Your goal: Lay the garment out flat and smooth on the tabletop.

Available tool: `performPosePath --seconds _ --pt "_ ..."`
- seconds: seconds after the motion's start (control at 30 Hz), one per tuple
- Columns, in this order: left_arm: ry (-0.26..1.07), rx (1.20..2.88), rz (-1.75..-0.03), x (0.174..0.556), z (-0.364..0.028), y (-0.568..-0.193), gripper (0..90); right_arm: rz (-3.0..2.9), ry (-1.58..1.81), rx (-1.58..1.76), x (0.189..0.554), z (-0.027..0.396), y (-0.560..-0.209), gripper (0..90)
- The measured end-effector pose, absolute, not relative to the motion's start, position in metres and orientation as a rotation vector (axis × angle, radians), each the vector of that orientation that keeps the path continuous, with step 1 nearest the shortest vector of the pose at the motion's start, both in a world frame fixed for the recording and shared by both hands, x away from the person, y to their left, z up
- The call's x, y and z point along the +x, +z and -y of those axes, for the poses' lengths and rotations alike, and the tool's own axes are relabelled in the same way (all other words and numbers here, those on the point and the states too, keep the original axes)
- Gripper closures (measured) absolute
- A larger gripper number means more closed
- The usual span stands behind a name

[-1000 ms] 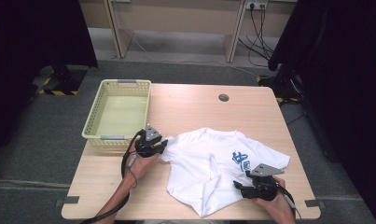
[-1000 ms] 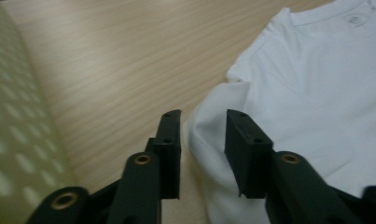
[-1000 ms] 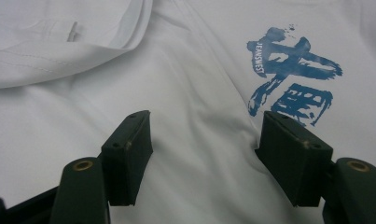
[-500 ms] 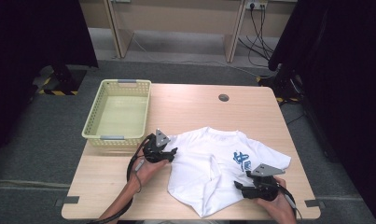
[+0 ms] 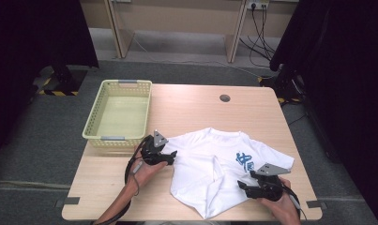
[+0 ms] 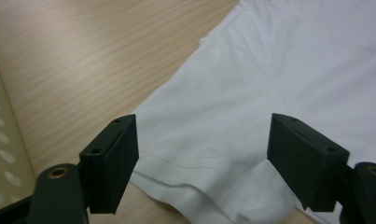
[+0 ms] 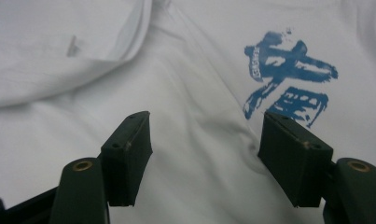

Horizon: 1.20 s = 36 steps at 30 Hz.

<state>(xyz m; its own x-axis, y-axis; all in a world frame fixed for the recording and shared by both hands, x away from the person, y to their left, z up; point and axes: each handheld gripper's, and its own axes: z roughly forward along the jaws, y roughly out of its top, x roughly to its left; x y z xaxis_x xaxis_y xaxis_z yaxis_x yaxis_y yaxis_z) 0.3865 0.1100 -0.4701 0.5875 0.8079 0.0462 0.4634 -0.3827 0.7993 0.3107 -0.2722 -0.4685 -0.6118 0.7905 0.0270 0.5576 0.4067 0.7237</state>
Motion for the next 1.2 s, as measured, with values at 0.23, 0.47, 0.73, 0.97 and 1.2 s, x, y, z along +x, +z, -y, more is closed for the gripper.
performPosePath --seconds 0.23,0.47,0.73,0.97,1.2 --pt "0.469 2.051 -0.919 0.345 -0.095 -0.471 16.6 -2.299 0.975 1.173 0.314 0.277 -0.460 32.9" --pt "0.426 2.092 -0.913 0.333 -0.085 -0.483 13.2 -2.285 0.902 1.267 0.324 0.287 -0.473 32.0" --pt "0.447 2.102 -0.989 0.358 -0.087 -0.490 9.5 -2.290 0.913 1.264 0.346 0.288 -0.475 28.1" --pt "0.471 2.084 -1.032 0.385 -0.081 -0.490 8.8 -2.284 0.907 1.275 0.382 0.292 -0.473 27.9" --pt "0.494 2.048 -1.043 0.381 -0.086 -0.486 10.8 -2.256 0.874 1.331 0.402 0.287 -0.470 29.9"
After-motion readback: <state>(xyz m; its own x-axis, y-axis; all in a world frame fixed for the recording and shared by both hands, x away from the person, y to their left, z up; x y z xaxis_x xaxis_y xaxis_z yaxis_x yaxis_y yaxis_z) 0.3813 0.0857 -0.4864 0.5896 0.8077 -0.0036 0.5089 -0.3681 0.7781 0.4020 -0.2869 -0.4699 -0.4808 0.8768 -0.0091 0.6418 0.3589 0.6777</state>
